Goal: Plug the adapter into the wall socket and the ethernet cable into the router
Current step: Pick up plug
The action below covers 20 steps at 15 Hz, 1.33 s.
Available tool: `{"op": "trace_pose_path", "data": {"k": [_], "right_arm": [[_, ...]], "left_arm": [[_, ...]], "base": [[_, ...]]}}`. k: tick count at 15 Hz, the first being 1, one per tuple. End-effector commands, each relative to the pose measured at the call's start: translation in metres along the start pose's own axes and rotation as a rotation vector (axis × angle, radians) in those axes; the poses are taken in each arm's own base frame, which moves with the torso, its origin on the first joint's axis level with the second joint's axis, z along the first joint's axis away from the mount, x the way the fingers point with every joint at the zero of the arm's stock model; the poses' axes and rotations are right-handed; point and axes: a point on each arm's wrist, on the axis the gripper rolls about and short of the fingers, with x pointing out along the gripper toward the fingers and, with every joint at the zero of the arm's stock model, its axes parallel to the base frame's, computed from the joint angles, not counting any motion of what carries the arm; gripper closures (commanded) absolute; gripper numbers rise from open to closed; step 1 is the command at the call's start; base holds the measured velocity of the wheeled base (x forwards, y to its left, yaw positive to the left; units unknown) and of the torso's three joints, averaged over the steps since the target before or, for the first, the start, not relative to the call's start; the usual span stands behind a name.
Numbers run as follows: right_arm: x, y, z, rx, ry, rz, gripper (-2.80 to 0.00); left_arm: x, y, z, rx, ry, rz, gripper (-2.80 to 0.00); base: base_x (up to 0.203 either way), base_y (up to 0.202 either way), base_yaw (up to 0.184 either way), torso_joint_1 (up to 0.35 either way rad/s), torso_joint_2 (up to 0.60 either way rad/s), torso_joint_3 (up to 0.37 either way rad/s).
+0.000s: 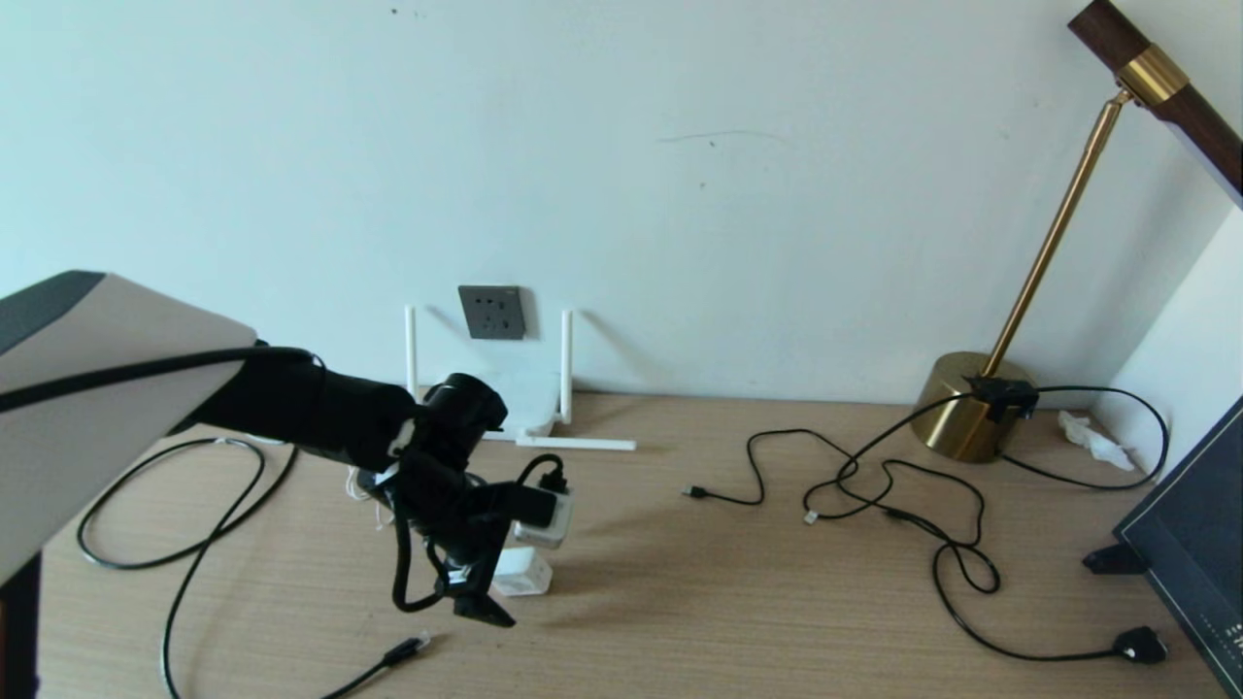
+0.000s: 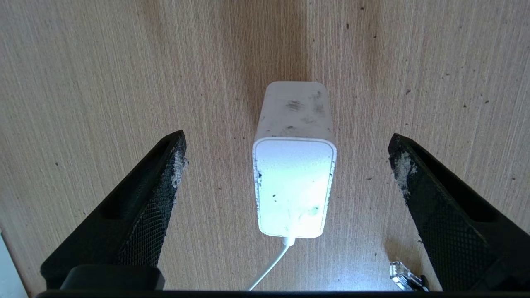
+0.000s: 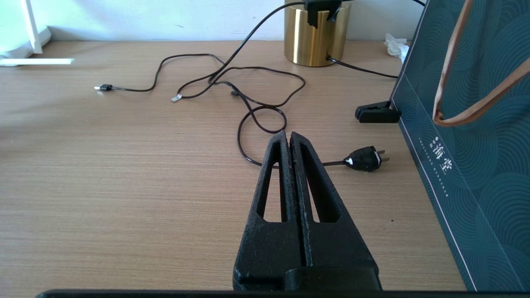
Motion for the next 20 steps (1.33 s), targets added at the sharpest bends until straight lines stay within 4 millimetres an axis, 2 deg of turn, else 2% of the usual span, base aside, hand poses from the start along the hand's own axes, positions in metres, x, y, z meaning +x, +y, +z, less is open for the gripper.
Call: {"op": "trace_pose_path", "data": {"k": [1, 4, 5, 13, 15, 18, 20], "right_arm": [[0.000, 0.000, 0.000, 0.000, 0.001, 0.000, 0.00], [0.000, 0.000, 0.000, 0.000, 0.001, 0.000, 0.00], [0.000, 0.000, 0.000, 0.000, 0.001, 0.000, 0.00], [0.000, 0.000, 0.000, 0.000, 0.001, 0.000, 0.00], [0.000, 0.000, 0.000, 0.000, 0.001, 0.000, 0.00], [0.000, 0.000, 0.000, 0.002, 0.001, 0.000, 0.00], [0.000, 0.000, 0.000, 0.002, 0.001, 0.000, 0.00]], "left_arm": [[-0.001, 0.000, 0.001, 0.009, -0.002, -0.001, -2.80], [0.002, 0.000, 0.003, 0.010, -0.003, -0.009, -2.80], [0.003, 0.000, 0.004, 0.013, -0.003, -0.010, 0.00], [0.006, -0.003, 0.006, 0.015, 0.012, -0.031, 0.00], [0.007, -0.010, 0.004, 0.004, 0.013, -0.050, 0.00], [-0.011, -0.010, 0.003, -0.040, -0.033, 0.013, 0.00], [-0.044, -0.003, -0.003, -0.107, -0.102, 0.137, 0.00]], "base": [[0.000, 0.000, 0.000, 0.000, 0.00, 0.000], [0.000, 0.000, 0.000, 0.000, 0.00, 0.000], [0.000, 0.000, 0.000, 0.000, 0.00, 0.000], [0.000, 0.000, 0.000, 0.000, 0.00, 0.000], [0.000, 0.000, 0.000, 0.000, 0.00, 0.000], [0.000, 0.000, 0.000, 0.000, 0.00, 0.000], [0.000, 0.000, 0.000, 0.000, 0.00, 0.000]]}}
